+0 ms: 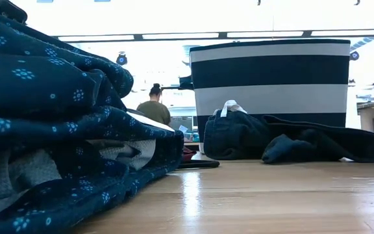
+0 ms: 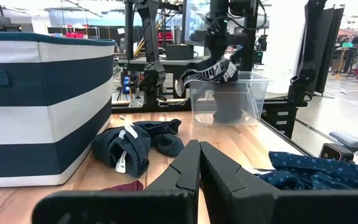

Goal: Pick & Place Cloths
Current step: Put the black boxer shorts into the transparent bin

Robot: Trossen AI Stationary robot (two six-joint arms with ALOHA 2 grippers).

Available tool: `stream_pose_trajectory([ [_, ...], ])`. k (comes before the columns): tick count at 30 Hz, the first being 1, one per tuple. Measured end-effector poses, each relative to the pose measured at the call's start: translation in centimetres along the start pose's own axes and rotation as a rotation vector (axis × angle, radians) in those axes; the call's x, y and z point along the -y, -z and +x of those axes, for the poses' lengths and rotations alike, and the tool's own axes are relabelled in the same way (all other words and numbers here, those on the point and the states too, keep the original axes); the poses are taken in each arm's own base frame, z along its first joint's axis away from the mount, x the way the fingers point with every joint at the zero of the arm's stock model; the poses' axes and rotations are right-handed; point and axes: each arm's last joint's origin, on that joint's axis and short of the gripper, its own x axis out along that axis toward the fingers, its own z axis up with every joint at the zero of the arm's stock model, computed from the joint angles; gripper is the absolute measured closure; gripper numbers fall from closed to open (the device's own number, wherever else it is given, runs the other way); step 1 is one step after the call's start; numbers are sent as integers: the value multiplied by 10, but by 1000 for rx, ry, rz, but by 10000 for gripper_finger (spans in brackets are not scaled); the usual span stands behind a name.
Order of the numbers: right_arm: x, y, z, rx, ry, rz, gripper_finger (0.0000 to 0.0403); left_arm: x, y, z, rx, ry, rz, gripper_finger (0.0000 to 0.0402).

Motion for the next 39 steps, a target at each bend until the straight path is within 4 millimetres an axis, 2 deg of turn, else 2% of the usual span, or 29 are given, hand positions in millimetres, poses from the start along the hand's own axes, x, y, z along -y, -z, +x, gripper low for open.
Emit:
stream_pose_trajectory([
  [6,-21,-2,17,-28,6,-36,394,0,0,0,0,0,0,388],
  [14,-34,-10,27,-49,57,-122,394,0,0,0,0,0,0,387],
  [18,-36,-14,27,-51,57,-96,394,0,0,0,0,0,0,387],
  [23,-39,-10,35,-152,47,-64,394,0,0,0,0,0,0,387],
  [28,-40,-17,40,-128,64,-69,394,0,0,0,0,0,0,387],
  [34,-37,-17,40,-129,74,-79,394,0,0,0,0,0,0,387],
  [39,-28,-22,35,-98,137,-60,388,0,0,0,0,0,0,387],
])
